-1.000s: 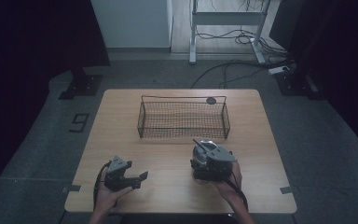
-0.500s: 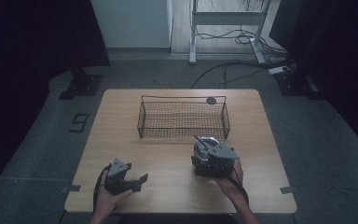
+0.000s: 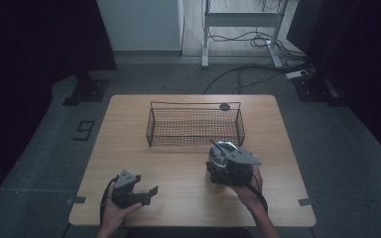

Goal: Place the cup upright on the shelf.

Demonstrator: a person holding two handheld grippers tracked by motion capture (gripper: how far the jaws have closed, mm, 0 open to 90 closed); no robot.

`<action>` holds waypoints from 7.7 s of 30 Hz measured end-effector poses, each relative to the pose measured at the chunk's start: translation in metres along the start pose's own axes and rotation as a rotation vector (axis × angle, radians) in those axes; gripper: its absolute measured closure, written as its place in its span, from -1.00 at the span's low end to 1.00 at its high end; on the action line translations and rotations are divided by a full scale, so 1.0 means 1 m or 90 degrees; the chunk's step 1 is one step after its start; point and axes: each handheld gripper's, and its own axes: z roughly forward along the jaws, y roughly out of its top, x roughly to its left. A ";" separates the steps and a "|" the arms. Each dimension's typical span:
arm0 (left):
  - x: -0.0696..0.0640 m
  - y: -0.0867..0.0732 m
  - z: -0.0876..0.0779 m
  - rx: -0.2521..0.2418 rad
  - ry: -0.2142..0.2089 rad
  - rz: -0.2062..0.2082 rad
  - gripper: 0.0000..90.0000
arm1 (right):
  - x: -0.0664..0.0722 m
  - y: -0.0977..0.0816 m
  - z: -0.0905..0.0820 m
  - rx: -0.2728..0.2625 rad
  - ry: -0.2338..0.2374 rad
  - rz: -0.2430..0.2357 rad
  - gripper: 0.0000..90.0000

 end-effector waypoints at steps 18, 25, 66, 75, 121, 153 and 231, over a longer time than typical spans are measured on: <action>0.003 0.001 -0.002 -0.004 0.005 -0.003 -0.66 | -0.007 0.031 0.006 -0.012 0.012 0.007 -0.93; 0.003 0.002 -0.001 -0.005 0.002 -0.002 -0.66 | -0.015 0.042 0.006 -0.013 0.004 0.015 -0.93; 0.006 0.004 -0.005 -0.014 0.000 -0.006 -0.66 | -0.051 0.089 0.033 -0.005 -0.032 0.056 -0.93; 0.005 0.004 -0.004 -0.014 -0.004 -0.005 -0.66 | -0.053 0.099 0.045 0.001 -0.034 0.051 -0.93; 0.003 0.003 -0.002 -0.012 -0.017 -0.005 -0.66 | -0.077 0.138 0.089 0.032 -0.072 0.044 -0.93; 0.003 0.002 -0.001 -0.010 -0.020 -0.002 -0.66 | -0.084 0.133 0.142 0.070 -0.089 0.048 -0.93; 0.001 0.001 0.003 0.002 -0.023 0.004 -0.66 | -0.084 0.089 0.144 0.038 -0.110 0.024 -1.00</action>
